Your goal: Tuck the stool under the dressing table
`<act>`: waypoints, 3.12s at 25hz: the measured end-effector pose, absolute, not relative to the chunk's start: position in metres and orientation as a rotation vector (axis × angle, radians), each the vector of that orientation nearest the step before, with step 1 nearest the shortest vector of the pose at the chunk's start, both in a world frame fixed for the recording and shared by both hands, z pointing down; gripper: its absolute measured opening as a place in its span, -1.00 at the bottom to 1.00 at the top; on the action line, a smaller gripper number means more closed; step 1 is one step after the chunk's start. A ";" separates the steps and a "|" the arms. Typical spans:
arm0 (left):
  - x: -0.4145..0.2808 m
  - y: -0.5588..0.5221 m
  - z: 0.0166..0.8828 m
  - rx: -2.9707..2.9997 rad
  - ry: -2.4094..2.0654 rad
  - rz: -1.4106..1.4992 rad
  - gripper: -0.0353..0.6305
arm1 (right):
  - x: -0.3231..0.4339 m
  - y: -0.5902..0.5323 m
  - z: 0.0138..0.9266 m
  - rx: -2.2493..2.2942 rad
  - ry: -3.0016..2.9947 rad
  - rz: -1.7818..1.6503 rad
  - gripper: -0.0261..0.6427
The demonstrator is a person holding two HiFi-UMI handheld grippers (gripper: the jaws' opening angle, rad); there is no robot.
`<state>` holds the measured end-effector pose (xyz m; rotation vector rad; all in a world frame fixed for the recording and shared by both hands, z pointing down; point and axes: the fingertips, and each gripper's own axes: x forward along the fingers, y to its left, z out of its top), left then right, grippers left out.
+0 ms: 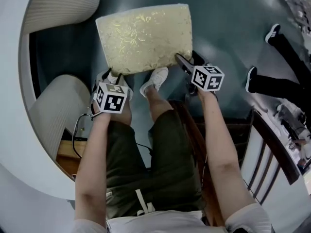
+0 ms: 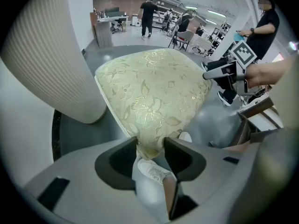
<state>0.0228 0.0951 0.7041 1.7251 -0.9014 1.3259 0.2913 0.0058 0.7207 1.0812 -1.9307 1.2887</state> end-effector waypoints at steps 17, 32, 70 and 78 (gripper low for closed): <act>-0.342 0.149 0.608 1.467 -1.192 1.228 -0.52 | -0.088 0.064 0.628 0.858 -2.009 1.148 0.06; -0.427 0.220 0.657 1.412 -1.244 1.139 -0.52 | -0.224 0.142 0.672 0.641 -2.046 0.973 0.04; -0.468 0.212 0.656 1.306 -1.170 1.130 0.02 | -0.242 0.045 0.654 0.733 -2.142 1.098 -0.04; -0.458 0.173 0.638 1.335 -1.075 1.472 -0.15 | -0.222 0.041 0.635 0.836 -2.060 1.175 -0.06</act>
